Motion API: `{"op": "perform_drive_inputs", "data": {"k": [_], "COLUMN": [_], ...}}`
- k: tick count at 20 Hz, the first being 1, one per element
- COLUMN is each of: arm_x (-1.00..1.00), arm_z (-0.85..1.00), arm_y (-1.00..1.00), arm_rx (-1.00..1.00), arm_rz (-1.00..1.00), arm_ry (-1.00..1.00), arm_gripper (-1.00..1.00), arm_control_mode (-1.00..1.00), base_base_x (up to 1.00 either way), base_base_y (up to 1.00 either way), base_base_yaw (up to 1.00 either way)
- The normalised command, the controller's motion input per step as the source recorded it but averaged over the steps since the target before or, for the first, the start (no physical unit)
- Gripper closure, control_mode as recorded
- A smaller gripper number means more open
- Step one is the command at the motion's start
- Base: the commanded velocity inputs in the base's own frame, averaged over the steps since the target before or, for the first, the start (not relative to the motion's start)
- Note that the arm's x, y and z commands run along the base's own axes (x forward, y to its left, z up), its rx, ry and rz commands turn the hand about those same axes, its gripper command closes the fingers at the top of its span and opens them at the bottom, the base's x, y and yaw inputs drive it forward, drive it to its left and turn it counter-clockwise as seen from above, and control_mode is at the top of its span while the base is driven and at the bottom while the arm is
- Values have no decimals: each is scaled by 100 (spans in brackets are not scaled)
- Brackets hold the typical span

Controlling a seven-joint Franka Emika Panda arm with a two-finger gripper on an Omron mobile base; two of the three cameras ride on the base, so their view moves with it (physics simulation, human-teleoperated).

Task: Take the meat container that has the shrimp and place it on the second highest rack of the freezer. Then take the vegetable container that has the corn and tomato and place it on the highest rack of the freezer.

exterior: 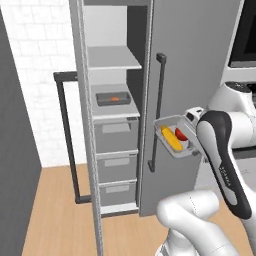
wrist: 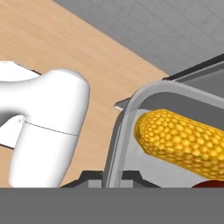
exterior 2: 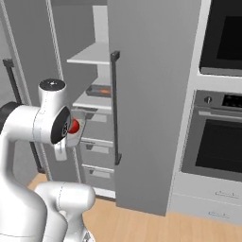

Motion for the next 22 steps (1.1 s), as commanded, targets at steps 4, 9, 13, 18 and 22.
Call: {"op": "perform_drive_inputs", "data": {"k": [4,9,13,18,22], "arm_x": [0,0,0,0,0], "arm_z": [0,0,0,0,0], "arm_y": [0,0,0,0,0], "arm_rx": [0,0,0,0,0], "arm_rz": [0,0,0,0,0], "arm_ry": [0,0,0,0,0], "arm_gripper": [100,100,100,100,100], "arm_control_mode": [100,100,100,100,100], "base_base_x": [60,44,30,44,65], "base_base_y": [27,30,38,33,5], "base_base_yaw": [0,1,0,0,0]}}
